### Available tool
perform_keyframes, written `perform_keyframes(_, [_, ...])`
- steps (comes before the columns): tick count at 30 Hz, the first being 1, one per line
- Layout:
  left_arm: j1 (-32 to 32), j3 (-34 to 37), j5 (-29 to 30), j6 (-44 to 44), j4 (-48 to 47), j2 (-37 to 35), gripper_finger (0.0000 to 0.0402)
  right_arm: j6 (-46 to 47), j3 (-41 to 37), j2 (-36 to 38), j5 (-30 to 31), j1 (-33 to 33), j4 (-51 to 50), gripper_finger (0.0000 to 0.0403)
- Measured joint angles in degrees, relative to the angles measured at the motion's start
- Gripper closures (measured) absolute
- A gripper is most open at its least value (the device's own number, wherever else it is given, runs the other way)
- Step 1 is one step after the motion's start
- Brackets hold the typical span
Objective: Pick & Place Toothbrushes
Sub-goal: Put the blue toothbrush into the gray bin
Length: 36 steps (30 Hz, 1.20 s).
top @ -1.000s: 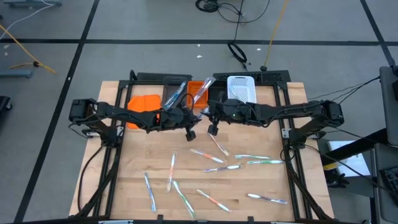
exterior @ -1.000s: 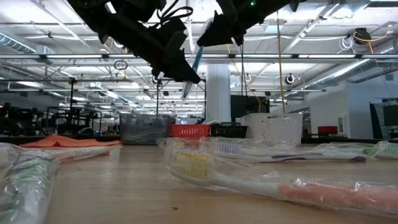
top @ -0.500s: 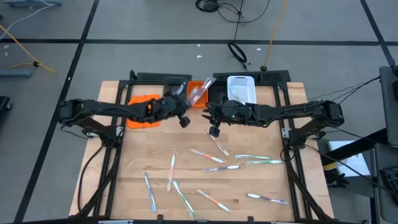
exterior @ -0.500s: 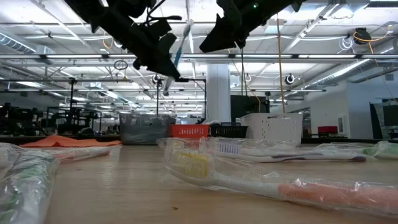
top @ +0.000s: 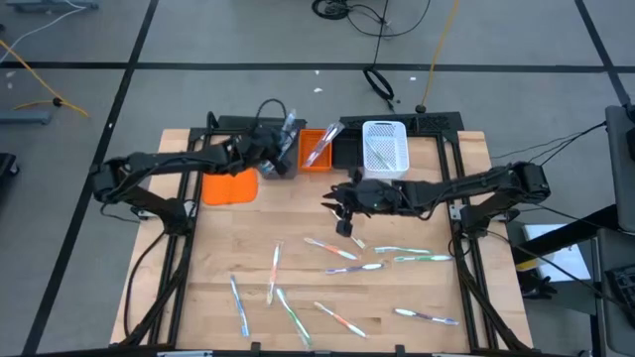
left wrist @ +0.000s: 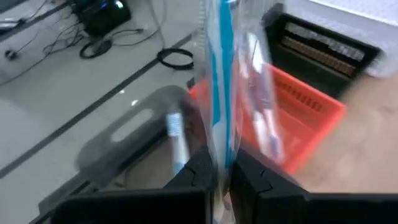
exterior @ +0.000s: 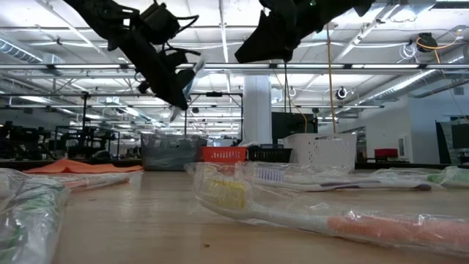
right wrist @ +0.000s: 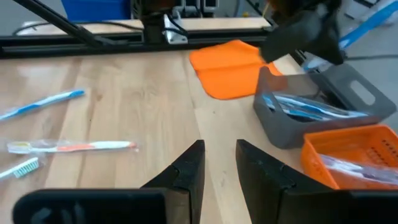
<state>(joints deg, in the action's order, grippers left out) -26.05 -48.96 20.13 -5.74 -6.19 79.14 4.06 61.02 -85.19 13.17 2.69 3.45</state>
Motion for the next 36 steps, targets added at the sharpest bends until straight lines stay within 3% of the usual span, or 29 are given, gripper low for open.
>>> perform_keyframes(6, [-5.33,-0.01,-5.37,-1.33,-2.77,0.02,0.0394,0.84,-4.92,0.0,0.06,1.63,7.63,0.0323])
perform_keyframes(14, [-7.2,-0.01,-5.65,-2.93,-5.55,0.53,0.0372,2.22,-10.08,0.0,0.18,2.3,16.61,0.0324])
perform_keyframes(19, [-7.08,-0.03,-5.8,-3.8,-7.02,1.56,0.0393,2.4,-11.56,0.0,0.16,2.3,18.55,0.0325])
perform_keyframes(27, [-6.99,-0.03,-8.16,-6.63,-7.75,7.0,0.0358,3.02,-11.7,0.0,0.06,2.34,18.52,0.0328])
perform_keyframes(36, [-6.99,-0.01,-8.14,-6.88,-7.17,10.08,0.039,3.87,-11.7,0.0,0.04,2.34,18.2,0.0328])
